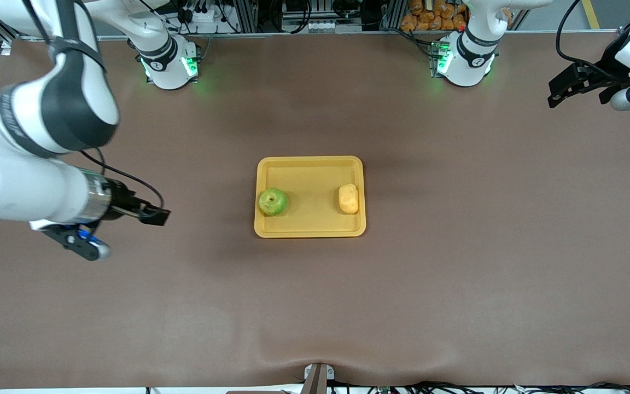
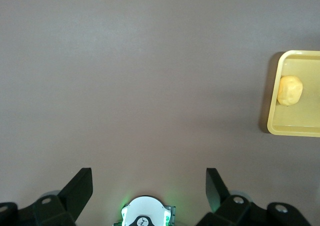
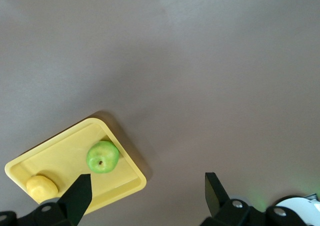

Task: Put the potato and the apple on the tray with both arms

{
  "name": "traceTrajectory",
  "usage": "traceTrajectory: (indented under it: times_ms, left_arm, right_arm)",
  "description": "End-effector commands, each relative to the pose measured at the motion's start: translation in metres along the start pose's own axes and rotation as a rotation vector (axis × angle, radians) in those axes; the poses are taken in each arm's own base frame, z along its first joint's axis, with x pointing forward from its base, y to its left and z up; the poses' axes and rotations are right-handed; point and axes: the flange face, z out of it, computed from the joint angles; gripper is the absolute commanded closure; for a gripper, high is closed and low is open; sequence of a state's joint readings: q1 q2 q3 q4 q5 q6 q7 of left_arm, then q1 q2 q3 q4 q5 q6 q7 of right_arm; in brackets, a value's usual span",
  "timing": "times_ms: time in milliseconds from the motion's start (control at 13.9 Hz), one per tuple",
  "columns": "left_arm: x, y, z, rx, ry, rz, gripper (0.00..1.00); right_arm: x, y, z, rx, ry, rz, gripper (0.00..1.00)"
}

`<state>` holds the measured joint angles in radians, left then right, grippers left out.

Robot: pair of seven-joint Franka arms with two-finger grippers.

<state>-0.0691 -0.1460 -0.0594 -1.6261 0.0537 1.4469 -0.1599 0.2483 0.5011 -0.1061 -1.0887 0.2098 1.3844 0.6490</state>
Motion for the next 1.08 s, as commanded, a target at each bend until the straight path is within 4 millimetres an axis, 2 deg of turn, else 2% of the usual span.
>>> traceTrajectory:
  times_ms: [0, 72, 215, 359, 645, 861, 1004]
  left_arm:
    - [-0.006, 0.003, -0.004, -0.022, 0.016, 0.018, 0.0]
    - [-0.006, 0.005, -0.005, -0.022, 0.018, 0.021, 0.0]
    - [-0.007, 0.013, -0.005, -0.02, 0.021, 0.036, 0.0]
    - [-0.006, 0.013, -0.003, -0.019, 0.015, 0.035, 0.0]
    - [-0.001, 0.006, -0.006, -0.019, 0.026, 0.021, 0.0]
    - [0.0, 0.005, -0.005, -0.013, 0.023, 0.005, 0.0]
    - [0.002, 0.003, -0.002, -0.012, 0.013, 0.005, 0.0]
  right_arm:
    - [-0.006, 0.035, -0.04, 0.025, 0.033, -0.054, 0.0]
    - [-0.006, 0.051, -0.055, 0.045, 0.048, -0.054, 0.0]
    - [-0.01, 0.07, -0.066, 0.038, 0.031, -0.041, 0.0]
    - [-0.016, 0.091, -0.088, 0.013, 0.073, -0.025, 0.0]
    - [-0.031, 0.132, -0.131, 0.034, 0.144, -0.12, 0.0]
    - [-0.041, 0.161, -0.149, 0.016, 0.159, -0.194, 0.0]
    - [-0.053, 0.173, -0.151, -0.006, 0.174, -0.249, 0.0]
